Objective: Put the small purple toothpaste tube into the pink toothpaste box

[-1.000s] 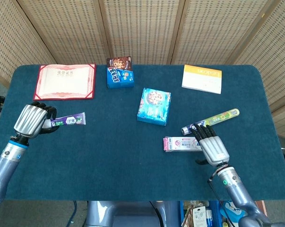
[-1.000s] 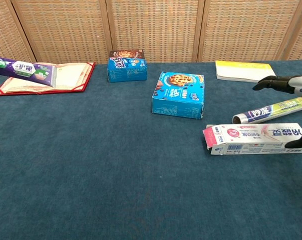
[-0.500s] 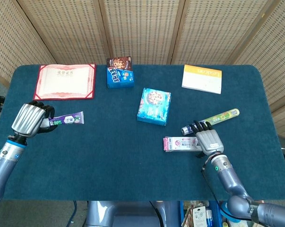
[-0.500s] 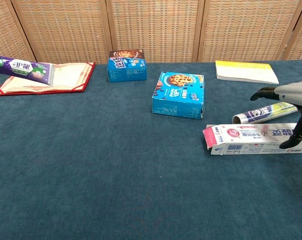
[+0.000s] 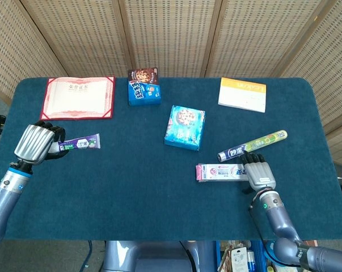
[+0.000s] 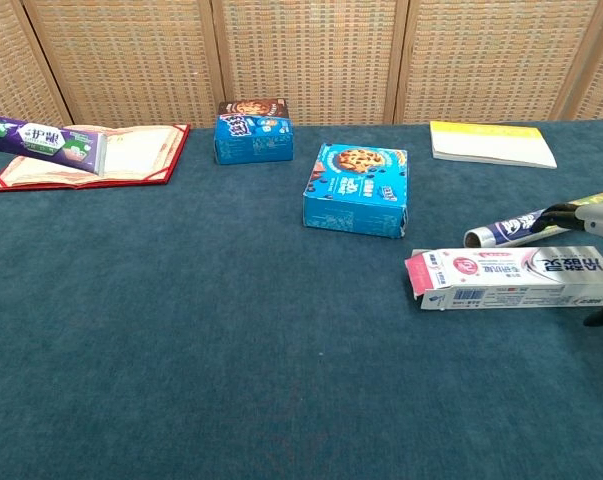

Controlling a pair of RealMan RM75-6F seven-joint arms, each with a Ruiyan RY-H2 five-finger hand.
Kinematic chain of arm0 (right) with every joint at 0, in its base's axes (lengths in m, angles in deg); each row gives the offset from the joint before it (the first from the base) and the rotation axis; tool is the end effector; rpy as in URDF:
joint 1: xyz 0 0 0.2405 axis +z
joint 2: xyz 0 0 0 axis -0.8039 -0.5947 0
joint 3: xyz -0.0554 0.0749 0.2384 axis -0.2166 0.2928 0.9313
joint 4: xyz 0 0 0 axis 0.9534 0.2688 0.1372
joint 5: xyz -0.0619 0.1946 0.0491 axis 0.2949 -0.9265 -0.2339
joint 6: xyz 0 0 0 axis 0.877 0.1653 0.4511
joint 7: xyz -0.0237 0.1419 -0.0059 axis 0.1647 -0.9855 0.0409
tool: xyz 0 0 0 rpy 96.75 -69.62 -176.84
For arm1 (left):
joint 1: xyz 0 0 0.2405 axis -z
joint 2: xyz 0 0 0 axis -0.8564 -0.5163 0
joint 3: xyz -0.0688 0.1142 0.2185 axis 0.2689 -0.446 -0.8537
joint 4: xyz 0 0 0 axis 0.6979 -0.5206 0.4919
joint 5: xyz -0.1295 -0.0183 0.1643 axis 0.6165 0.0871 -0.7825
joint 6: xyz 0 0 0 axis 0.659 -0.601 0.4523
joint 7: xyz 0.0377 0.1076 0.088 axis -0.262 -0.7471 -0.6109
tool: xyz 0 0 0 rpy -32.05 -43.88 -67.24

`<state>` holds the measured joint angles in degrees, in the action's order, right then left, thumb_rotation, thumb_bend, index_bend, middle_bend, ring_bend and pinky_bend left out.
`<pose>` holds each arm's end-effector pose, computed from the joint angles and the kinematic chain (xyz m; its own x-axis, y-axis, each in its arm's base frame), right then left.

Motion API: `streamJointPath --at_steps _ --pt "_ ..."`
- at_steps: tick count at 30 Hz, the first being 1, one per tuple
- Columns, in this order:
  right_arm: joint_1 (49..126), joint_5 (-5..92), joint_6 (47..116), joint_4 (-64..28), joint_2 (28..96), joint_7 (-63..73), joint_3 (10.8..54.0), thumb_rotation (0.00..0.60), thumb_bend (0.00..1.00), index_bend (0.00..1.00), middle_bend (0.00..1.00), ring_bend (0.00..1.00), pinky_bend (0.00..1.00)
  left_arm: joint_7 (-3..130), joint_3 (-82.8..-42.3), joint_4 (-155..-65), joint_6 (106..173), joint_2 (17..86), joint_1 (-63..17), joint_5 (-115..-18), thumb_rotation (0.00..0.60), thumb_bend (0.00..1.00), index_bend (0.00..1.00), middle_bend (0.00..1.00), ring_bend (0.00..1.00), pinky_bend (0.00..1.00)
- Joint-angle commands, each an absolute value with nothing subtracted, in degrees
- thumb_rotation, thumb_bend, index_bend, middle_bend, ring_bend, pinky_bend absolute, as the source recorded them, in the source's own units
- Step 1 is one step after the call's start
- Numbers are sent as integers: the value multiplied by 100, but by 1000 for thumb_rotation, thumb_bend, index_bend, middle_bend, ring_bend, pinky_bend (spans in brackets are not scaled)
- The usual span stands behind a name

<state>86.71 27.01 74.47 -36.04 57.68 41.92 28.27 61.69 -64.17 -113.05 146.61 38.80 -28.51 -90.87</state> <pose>-0.2480 -0.3034 0.0262 0.5416 -0.4174 0.7297 -0.8235 -0.0892 0.5603 -0.2521 0.3373 0.1376 0.5826 -0.0908 0.8076 0.7505 -0.3212 -0.5775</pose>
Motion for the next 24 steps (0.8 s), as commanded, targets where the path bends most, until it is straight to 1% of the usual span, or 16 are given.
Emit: streamJointPath --at_steps 1,7,11,13,24 --pt "8686 2740 7483 -3536 5855 4150 2801 600 0 100 0 0 0 6184 -6423 -11274 14644 3897 -2856 -9074 600 311 918 686 550 482" --pt "8763 2762 7537 -3463 6011 4132 2810 600 0 120 0 0 0 6230 -6428 -11182 14615 3934 -2856 -9063 600 311 918 686 550 482" --pt "8801 2738 7576 -3404 6114 4154 2796 600 0 156 7 0 0 6249 -6435 -11135 14607 3951 -2858 -9066 600 310 918 686 550 482" --pt "8806 2726 7597 -3357 6163 4154 2784 600 0 176 18 0 0 6253 -6439 -11113 14603 3954 -2861 -9068 600 311 918 686 550 482" --pt "8767 2805 7733 -3189 6341 4014 2769 600 0 216 77 0 0 6293 -6437 -11057 14604 3956 -2871 -9062 600 310 918 686 550 482"
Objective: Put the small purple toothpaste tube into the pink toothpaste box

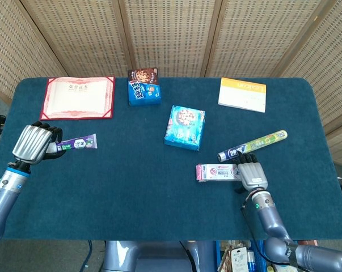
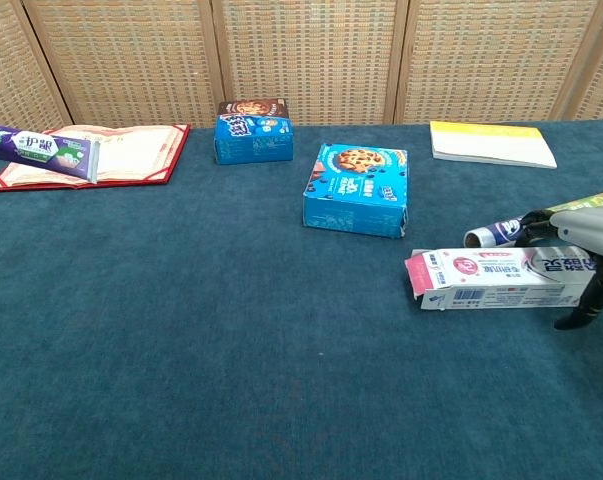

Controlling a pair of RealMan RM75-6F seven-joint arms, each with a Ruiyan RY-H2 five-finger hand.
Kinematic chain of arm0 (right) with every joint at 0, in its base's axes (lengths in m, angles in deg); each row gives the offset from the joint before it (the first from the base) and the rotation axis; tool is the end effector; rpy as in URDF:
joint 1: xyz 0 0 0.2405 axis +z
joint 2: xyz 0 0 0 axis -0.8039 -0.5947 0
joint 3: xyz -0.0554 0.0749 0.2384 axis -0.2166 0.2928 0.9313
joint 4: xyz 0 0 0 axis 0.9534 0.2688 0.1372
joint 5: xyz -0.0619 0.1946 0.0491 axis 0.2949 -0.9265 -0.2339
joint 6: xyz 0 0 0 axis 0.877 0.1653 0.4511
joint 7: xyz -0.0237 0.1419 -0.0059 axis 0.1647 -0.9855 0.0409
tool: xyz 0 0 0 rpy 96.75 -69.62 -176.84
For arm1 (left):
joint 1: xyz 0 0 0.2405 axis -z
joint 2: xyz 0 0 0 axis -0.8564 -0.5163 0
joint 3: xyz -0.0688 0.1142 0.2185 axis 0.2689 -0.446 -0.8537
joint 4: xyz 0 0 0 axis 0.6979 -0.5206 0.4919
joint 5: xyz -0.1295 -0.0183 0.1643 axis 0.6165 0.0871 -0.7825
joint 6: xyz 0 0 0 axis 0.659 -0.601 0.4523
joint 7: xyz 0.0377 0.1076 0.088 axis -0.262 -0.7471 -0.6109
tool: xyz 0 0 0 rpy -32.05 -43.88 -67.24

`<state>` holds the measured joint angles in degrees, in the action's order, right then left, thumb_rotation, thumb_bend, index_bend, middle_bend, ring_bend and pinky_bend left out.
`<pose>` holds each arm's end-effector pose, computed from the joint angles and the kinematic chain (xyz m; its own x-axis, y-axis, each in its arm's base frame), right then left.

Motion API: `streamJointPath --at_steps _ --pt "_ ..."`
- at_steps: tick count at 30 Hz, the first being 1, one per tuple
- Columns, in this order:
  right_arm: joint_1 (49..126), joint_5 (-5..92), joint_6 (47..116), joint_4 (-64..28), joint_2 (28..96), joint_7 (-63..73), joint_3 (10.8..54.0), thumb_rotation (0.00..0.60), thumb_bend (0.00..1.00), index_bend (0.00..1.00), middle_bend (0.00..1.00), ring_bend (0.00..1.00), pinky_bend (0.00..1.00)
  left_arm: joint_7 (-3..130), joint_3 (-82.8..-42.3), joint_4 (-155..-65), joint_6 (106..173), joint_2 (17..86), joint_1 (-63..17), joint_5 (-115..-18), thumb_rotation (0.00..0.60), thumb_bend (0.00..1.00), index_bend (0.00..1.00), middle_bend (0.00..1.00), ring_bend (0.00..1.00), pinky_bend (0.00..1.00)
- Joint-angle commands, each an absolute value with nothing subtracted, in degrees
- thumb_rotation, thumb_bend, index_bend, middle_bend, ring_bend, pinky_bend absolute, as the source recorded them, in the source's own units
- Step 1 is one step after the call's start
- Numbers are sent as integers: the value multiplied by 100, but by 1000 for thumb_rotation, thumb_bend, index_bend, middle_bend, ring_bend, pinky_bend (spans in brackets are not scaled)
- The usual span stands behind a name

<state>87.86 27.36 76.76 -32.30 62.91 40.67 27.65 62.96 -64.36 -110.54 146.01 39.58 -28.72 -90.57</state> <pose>-0.2412 -0.3063 0.0041 0.5245 -0.3970 0.7532 -0.8385 -0.0872 0.5379 -0.2620 0.3396 0.1377 0.5901 -0.0789 0.8035 0.7535 -0.3037 -0.5832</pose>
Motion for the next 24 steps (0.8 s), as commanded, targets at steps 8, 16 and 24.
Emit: streamJointPath --at_steps 8,16,24 --pt "8756 2890 7832 -3220 6424 3985 2776 600 0 218 78 0 0 6255 -6445 -11088 14586 3953 -2866 -9072 600 311 918 686 550 482" --pt "8806 2845 7919 -3343 6535 4120 2806 600 0 221 88 0 0 6281 -6455 -11037 14587 3985 -2872 -9080 600 311 918 686 550 482" --pt "8841 2892 8074 -3370 6711 4200 2850 600 0 268 160 0 23 6365 -6455 -10965 14609 3981 -2880 -9100 600 311 918 686 550 482"
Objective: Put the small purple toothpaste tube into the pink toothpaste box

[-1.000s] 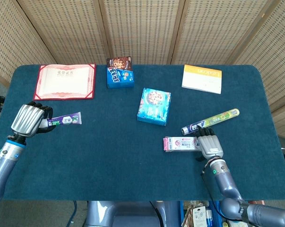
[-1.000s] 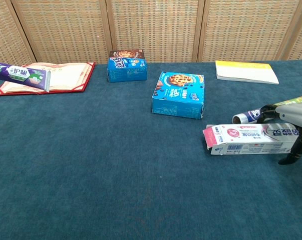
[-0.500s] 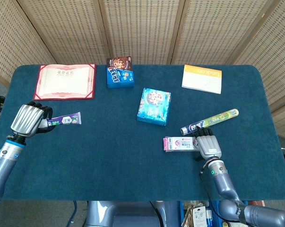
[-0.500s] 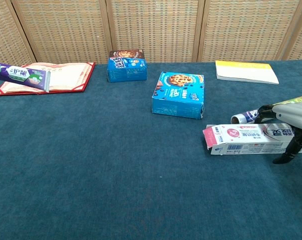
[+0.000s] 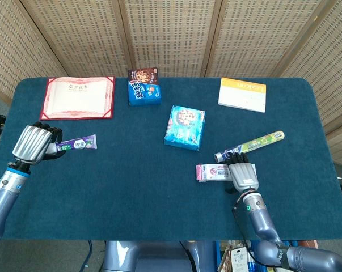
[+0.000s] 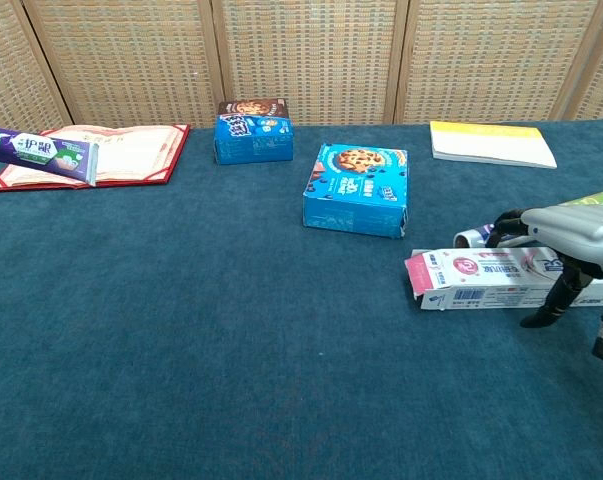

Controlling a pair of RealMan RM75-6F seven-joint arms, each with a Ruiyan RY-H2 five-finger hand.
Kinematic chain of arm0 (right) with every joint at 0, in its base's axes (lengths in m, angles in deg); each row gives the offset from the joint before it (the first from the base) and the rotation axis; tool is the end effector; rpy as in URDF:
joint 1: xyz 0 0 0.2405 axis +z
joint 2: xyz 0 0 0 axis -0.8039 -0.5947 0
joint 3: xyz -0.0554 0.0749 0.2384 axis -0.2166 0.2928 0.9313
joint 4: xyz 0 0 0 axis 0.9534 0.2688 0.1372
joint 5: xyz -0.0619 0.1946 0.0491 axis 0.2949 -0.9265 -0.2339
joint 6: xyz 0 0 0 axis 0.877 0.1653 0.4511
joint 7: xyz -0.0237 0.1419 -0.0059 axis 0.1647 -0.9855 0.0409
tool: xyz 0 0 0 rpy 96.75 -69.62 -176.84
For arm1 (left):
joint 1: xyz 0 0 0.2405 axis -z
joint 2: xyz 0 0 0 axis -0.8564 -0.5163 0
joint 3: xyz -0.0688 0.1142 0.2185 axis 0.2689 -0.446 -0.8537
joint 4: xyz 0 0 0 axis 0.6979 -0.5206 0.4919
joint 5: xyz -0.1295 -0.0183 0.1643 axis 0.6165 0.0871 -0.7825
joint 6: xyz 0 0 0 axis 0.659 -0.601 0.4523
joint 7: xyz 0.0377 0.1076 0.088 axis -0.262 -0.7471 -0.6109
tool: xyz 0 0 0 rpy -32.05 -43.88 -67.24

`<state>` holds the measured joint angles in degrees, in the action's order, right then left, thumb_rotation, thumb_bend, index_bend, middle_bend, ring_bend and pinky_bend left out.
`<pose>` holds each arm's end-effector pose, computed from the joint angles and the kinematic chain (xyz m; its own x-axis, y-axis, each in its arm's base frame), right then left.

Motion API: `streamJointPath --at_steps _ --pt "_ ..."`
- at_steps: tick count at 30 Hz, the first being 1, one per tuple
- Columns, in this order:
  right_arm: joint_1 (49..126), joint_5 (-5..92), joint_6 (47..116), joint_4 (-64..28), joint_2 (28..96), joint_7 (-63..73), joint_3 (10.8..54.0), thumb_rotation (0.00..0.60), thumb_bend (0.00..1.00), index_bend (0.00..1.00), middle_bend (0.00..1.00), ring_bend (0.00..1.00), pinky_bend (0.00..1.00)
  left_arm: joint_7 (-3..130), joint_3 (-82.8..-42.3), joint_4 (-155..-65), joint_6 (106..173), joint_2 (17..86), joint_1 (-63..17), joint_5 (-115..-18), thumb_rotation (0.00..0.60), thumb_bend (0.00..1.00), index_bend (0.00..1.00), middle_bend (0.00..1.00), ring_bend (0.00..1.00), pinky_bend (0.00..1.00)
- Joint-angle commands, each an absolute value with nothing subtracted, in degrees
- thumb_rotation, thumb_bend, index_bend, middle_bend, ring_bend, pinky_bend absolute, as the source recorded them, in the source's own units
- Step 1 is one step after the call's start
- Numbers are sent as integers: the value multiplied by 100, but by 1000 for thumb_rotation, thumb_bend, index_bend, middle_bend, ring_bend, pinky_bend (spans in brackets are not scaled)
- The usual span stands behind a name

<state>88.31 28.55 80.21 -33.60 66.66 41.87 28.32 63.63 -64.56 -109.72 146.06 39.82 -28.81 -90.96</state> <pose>-0.2165 -0.3017 -0.0125 0.5016 -0.3644 0.7846 -0.8600 -0.1115 0.4980 -0.2645 0.3394 0.1374 0.5911 -0.0765 0.8029 0.7526 -0.3058 -0.5832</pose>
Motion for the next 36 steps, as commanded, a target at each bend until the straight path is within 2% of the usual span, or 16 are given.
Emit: streamJointPath --at_steps 1,10,36 --pt "8842 2920 8105 -3365 6736 4201 2857 600 0 279 167 3 31 6368 -6454 -10963 14611 3981 -2880 -9101 600 310 918 686 550 482" --pt "8784 2954 8272 -3264 6855 4214 2860 600 0 347 238 83 139 6409 -6458 -10943 14611 3977 -2887 -9103 600 311 918 686 550 482" --pt "8501 3266 8414 -3299 6694 3914 2828 600 0 347 215 83 140 6347 -6426 -11042 14617 3924 -2895 -9069 600 310 918 686 550 482"
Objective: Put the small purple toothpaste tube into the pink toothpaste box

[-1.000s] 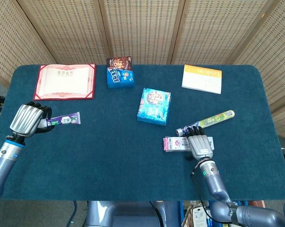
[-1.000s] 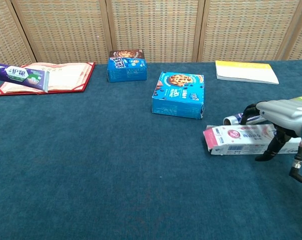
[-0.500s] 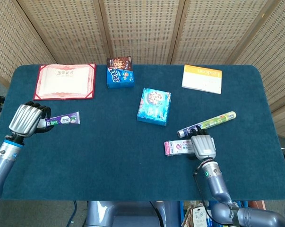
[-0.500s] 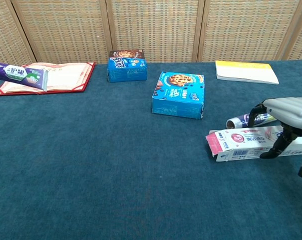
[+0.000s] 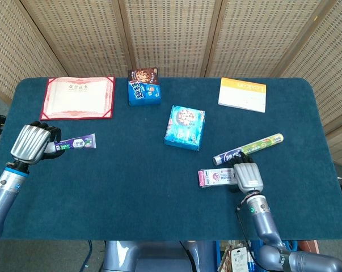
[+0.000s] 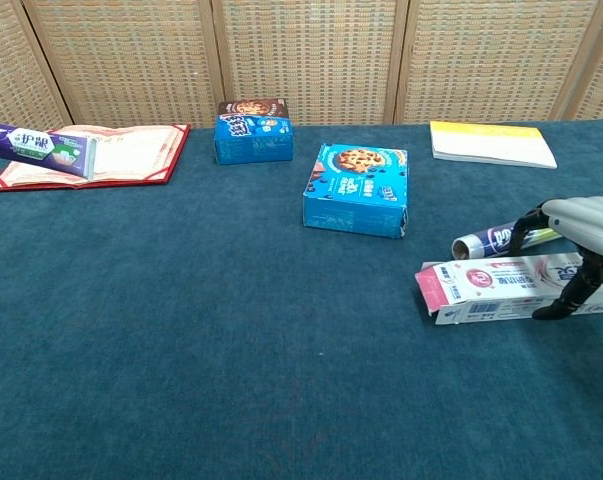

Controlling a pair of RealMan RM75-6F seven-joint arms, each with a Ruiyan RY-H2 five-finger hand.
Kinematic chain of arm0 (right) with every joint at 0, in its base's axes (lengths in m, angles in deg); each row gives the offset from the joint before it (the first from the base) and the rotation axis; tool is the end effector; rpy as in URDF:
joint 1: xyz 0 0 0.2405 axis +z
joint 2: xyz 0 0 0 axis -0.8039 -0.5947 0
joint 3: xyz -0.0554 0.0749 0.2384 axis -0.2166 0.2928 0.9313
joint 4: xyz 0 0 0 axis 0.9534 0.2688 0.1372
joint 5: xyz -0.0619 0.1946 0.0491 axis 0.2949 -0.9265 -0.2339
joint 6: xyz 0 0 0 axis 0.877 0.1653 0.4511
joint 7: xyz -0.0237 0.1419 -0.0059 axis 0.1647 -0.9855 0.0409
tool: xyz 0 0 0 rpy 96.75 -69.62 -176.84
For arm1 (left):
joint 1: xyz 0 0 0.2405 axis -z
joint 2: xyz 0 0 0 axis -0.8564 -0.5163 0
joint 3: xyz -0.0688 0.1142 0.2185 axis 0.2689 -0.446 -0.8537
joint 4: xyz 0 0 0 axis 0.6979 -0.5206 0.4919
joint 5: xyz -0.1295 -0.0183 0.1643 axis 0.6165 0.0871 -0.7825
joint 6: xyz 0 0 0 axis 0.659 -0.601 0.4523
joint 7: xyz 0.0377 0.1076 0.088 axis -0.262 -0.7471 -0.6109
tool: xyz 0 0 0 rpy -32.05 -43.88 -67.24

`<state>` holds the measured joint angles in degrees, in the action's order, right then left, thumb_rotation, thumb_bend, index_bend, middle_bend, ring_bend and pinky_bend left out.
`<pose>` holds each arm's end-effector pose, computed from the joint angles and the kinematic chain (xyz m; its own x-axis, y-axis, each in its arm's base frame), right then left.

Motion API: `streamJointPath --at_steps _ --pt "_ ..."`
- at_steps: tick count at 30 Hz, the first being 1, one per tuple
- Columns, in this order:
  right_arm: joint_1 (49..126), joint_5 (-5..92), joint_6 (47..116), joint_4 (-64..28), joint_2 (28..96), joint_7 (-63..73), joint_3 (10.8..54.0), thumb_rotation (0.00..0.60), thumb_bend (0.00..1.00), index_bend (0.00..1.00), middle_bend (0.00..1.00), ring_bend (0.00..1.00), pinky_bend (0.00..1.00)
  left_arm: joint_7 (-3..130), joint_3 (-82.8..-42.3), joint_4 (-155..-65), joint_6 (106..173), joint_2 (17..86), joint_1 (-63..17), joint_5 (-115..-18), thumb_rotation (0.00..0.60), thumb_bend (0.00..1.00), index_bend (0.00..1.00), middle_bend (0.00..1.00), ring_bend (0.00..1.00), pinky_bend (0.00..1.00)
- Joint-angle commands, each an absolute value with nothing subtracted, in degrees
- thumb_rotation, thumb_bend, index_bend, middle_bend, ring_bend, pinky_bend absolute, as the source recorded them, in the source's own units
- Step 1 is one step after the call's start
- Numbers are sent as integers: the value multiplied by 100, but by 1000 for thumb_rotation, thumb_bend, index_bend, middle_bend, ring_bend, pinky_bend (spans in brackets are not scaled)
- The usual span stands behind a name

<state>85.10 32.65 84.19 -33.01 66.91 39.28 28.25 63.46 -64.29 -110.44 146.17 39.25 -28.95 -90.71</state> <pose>-0.2264 -0.2942 -0.0034 0.4832 -0.3042 0.8209 -0.8708 -0.0699 0.4867 -0.2635 0.3391 0.1406 0.5883 -0.0808 0.8046 0.7552 -0.3008 -0.5824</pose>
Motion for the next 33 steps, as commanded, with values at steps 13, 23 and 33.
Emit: streamJointPath --at_steps 13,23,33 --pt "8427 3262 8314 -3167 6815 3831 2783 600 0 384 273 123 178 6373 -6430 -11059 14622 3903 -2903 -9077 600 311 917 686 550 482" --pt "8368 3874 8712 -3021 6972 3518 2939 600 0 590 553 455 519 6402 -6423 -11106 14654 3911 -2885 -9128 600 310 917 686 550 482" --pt "8435 3804 8896 -3619 6891 3754 3259 600 0 590 552 457 519 6515 -6381 -11436 14792 3793 -2867 -9253 600 311 918 685 550 482"
